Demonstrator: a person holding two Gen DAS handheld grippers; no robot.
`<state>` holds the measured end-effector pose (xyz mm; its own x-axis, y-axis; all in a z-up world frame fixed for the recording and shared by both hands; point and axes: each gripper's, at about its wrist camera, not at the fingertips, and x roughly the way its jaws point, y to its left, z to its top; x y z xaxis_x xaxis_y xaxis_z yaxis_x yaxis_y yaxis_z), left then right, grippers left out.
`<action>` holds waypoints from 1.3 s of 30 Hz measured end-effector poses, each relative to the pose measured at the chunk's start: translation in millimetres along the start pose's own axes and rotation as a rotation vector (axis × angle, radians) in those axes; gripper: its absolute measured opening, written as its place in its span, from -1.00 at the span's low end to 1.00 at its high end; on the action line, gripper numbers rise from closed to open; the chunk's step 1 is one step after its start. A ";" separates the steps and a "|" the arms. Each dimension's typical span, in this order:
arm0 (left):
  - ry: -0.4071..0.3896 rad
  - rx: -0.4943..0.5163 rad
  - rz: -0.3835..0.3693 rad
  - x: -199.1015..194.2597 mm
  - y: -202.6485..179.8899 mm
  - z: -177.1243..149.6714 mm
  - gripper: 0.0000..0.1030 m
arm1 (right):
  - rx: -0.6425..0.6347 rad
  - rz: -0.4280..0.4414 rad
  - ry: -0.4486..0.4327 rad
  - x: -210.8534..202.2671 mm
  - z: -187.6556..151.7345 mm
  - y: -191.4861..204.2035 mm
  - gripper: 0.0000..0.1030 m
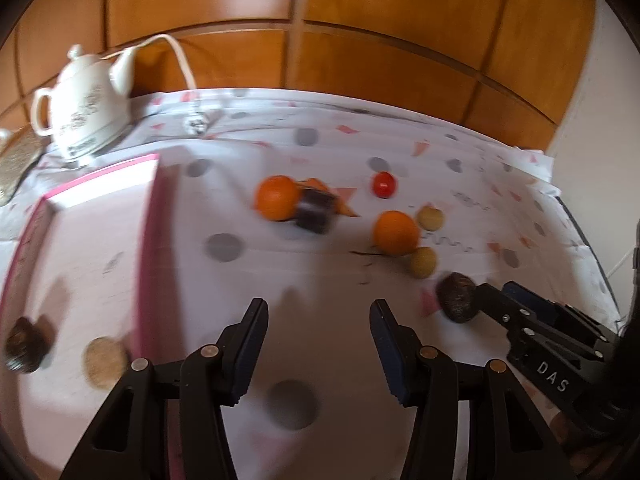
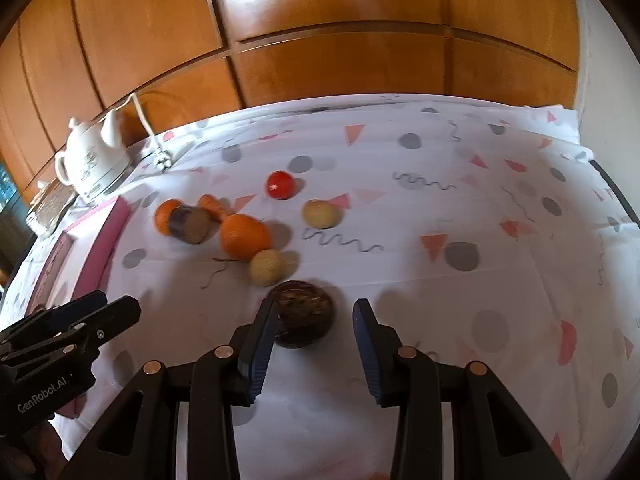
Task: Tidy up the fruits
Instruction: 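Grasp second dark brown fruit with right tool while left tool grasps small potato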
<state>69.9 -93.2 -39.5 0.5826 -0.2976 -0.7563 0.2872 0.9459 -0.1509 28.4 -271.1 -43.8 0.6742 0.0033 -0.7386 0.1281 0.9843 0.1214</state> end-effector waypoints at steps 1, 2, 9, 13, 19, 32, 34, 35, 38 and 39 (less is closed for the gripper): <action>0.004 0.009 -0.018 4.2 -4.8 2.0 0.04 | 0.012 -0.003 -0.001 -0.2 0.0 -4.0 -0.23; 0.008 0.015 -0.030 7.4 -8.7 3.7 0.02 | 0.018 -0.005 0.000 -0.1 0.1 -6.4 -0.23; 0.055 0.018 -0.130 33.9 -30.7 16.5 -0.14 | 0.046 -0.042 -0.006 1.7 2.1 -24.8 -0.23; 0.071 0.020 -0.157 47.1 -42.2 23.6 -0.14 | 0.058 -0.043 0.004 5.5 1.2 -32.2 -0.23; 0.100 0.008 -0.157 65.3 -52.0 30.5 -0.18 | 0.060 -0.027 0.016 9.3 -0.9 -35.5 -0.23; 0.077 0.034 -0.193 67.3 -54.7 26.3 -0.53 | 0.036 0.062 0.004 3.8 -3.3 -29.6 -0.23; 0.071 0.023 -0.195 61.5 -45.9 22.5 -0.53 | 0.022 0.100 0.013 5.0 -3.6 -25.0 -0.23; 0.068 0.023 -0.193 58.4 -42.2 20.4 -0.53 | 0.016 0.111 0.016 5.3 -4.0 -22.7 -0.23; 0.054 0.041 -0.157 48.2 -30.3 11.2 -0.53 | 0.008 0.129 0.025 6.7 -3.6 -17.3 0.11; 0.049 0.042 -0.144 45.9 -26.4 8.0 -0.53 | 0.002 0.131 0.027 7.9 -2.8 -15.6 0.16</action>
<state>95.2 -132.8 -65.2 0.4953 -0.4223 -0.7592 0.3971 0.8873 -0.2345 29.7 -286.0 -53.3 0.6658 0.1366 -0.7336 0.0418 0.9747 0.2194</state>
